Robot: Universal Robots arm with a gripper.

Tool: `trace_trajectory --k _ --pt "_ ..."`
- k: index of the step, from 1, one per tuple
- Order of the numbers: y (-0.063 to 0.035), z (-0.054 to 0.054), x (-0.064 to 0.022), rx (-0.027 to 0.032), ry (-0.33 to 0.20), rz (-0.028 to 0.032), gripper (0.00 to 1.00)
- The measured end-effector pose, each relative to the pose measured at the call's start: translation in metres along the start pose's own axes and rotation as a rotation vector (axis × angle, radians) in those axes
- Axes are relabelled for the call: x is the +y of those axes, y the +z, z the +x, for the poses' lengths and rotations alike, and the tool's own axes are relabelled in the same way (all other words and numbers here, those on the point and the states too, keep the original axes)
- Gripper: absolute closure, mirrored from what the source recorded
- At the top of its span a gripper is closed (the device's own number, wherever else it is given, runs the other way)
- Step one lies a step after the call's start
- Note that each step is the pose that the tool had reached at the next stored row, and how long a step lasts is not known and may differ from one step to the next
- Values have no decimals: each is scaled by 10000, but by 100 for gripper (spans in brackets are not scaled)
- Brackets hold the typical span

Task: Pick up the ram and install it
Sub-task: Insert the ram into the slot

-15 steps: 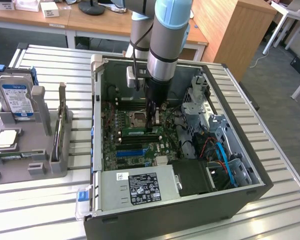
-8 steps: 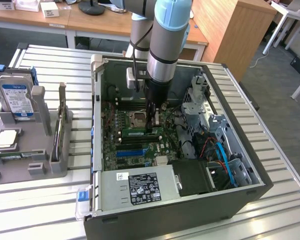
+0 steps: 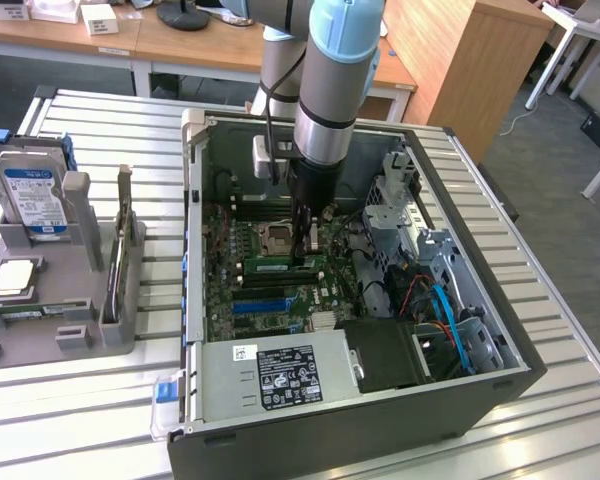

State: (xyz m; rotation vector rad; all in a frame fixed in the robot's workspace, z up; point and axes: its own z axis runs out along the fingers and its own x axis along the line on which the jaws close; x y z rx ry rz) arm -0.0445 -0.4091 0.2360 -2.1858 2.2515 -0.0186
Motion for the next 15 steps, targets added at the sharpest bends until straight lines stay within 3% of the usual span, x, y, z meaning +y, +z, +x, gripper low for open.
trace_trajectory --k 9,10,13,15 --pt "8 13 1 -2 2 0 88" --pt "7 13 1 -11 2 -1 88" --pt "8 13 0 -111 1 8 88" --pt "9 13 0 -113 2 8 88"
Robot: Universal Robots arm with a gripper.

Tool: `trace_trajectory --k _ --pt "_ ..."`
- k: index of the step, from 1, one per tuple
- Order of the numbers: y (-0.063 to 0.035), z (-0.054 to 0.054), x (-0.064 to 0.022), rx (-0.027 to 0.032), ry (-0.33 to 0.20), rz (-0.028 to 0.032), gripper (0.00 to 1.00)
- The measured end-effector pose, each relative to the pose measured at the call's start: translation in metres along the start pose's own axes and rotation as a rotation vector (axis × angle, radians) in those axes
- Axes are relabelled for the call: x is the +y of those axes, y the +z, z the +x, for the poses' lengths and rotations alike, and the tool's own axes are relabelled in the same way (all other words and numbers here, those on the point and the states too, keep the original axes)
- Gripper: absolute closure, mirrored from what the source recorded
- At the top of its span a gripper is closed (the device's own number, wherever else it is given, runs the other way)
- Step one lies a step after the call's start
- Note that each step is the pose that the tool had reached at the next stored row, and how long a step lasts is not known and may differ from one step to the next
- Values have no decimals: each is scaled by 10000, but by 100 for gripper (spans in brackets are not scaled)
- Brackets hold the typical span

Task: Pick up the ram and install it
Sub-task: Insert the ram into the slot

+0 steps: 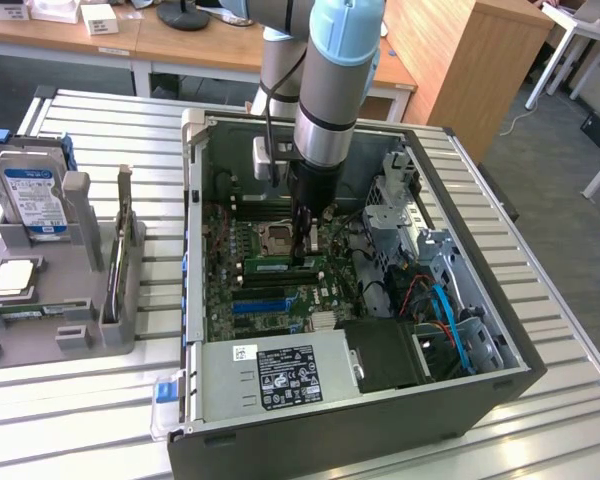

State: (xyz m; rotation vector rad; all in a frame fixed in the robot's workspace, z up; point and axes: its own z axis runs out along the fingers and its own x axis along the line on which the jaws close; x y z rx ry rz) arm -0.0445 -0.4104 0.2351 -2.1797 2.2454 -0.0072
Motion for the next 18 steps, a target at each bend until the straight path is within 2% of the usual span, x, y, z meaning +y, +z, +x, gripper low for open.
trace_trajectory --k 18 --pt "0 33 -2 0 1 0 88"
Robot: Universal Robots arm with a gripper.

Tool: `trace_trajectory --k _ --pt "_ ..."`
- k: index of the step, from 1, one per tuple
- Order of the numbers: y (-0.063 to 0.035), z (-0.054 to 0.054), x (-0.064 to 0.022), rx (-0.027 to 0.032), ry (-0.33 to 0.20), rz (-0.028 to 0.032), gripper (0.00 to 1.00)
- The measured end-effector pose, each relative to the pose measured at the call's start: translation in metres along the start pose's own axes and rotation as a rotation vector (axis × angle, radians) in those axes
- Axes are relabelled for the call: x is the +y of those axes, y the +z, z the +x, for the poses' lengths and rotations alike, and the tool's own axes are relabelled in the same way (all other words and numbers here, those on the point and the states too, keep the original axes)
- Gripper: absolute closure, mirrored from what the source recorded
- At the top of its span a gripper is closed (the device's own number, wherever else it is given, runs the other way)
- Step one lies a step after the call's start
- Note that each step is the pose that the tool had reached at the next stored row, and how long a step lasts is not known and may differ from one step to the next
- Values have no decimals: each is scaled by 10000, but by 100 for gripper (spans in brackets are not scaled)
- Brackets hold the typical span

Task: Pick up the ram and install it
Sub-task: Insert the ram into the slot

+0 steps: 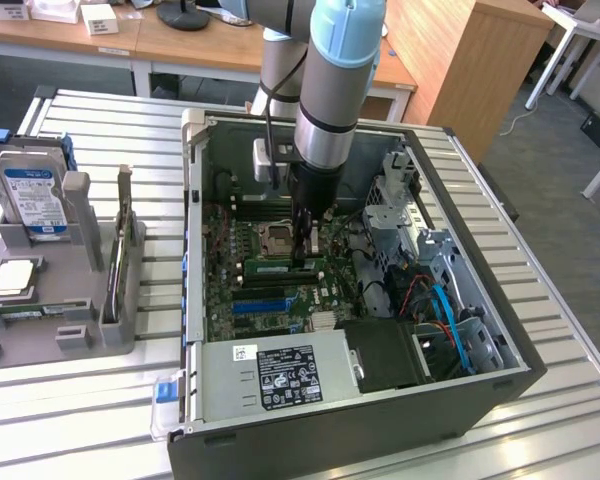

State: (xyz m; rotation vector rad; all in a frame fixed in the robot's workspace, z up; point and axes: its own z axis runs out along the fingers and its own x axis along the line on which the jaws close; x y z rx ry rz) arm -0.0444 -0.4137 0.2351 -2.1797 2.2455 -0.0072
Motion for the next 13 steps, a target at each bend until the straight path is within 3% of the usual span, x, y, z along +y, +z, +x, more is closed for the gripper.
trace_trajectory --k 13 --pt "18 -11 0 -1 -3 0 88"
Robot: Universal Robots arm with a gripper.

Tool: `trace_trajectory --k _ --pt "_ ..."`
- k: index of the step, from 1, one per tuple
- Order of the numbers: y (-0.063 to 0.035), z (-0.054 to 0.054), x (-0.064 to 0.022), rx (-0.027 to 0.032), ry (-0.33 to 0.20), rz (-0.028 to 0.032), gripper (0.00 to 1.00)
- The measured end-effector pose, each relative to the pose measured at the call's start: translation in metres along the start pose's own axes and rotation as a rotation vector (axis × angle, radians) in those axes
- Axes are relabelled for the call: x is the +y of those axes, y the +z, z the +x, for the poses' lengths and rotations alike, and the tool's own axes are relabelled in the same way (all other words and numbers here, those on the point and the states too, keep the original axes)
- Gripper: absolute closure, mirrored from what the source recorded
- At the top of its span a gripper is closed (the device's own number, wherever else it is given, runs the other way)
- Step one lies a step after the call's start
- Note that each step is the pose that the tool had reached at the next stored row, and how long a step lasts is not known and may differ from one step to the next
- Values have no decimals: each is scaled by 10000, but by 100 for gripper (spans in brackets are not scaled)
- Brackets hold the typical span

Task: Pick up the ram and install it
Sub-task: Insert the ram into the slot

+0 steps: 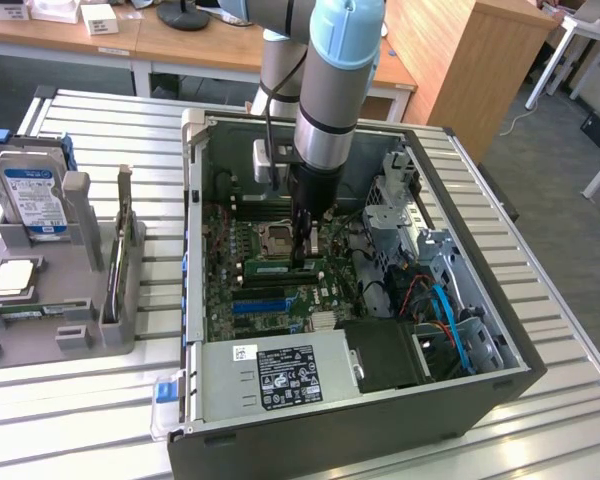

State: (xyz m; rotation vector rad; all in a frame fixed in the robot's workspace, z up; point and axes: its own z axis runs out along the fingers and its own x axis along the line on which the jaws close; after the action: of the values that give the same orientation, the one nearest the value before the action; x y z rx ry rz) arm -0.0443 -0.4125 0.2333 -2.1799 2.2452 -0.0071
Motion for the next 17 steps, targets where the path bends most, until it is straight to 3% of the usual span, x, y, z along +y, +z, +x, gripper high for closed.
trace_trajectory --k 17 --pt "9 0 1 0 -154 -1 88"
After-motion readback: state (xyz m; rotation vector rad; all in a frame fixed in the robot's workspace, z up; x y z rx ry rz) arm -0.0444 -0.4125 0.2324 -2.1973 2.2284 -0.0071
